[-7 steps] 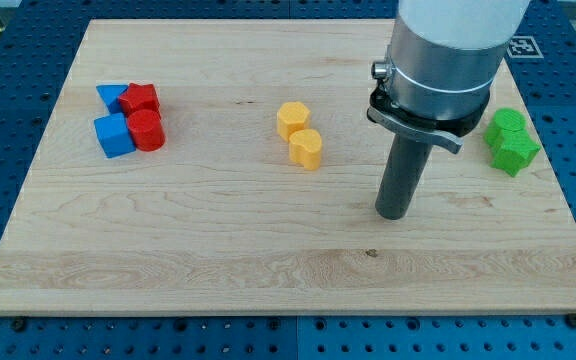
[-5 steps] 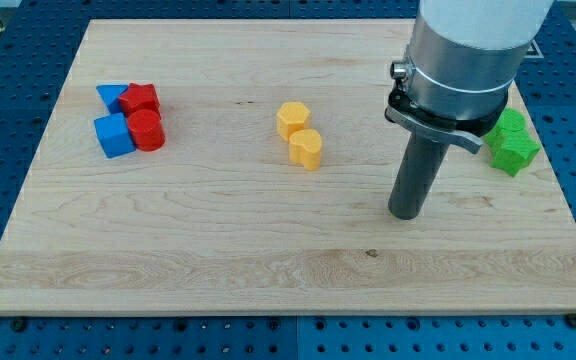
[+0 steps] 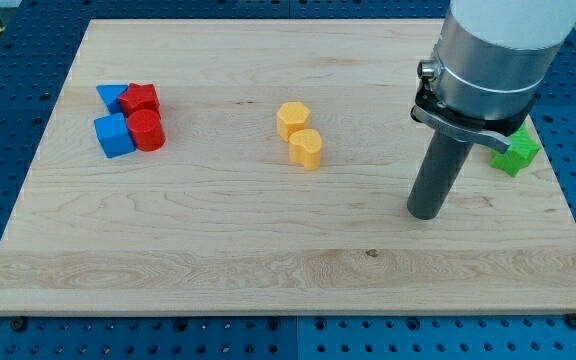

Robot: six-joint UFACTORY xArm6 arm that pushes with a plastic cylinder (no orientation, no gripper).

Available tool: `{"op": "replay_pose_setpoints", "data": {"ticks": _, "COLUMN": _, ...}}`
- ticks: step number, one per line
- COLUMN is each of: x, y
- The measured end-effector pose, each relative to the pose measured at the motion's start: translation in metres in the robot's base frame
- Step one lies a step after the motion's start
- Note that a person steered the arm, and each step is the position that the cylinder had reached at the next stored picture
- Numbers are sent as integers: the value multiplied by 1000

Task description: Move your arm diagonal right bottom to the green star

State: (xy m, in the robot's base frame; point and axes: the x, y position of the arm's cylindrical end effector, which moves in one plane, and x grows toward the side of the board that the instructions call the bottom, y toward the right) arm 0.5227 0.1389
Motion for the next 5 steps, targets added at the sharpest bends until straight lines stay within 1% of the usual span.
{"op": "replay_pose_setpoints", "data": {"ticks": 5, "x": 0, "y": 28}}
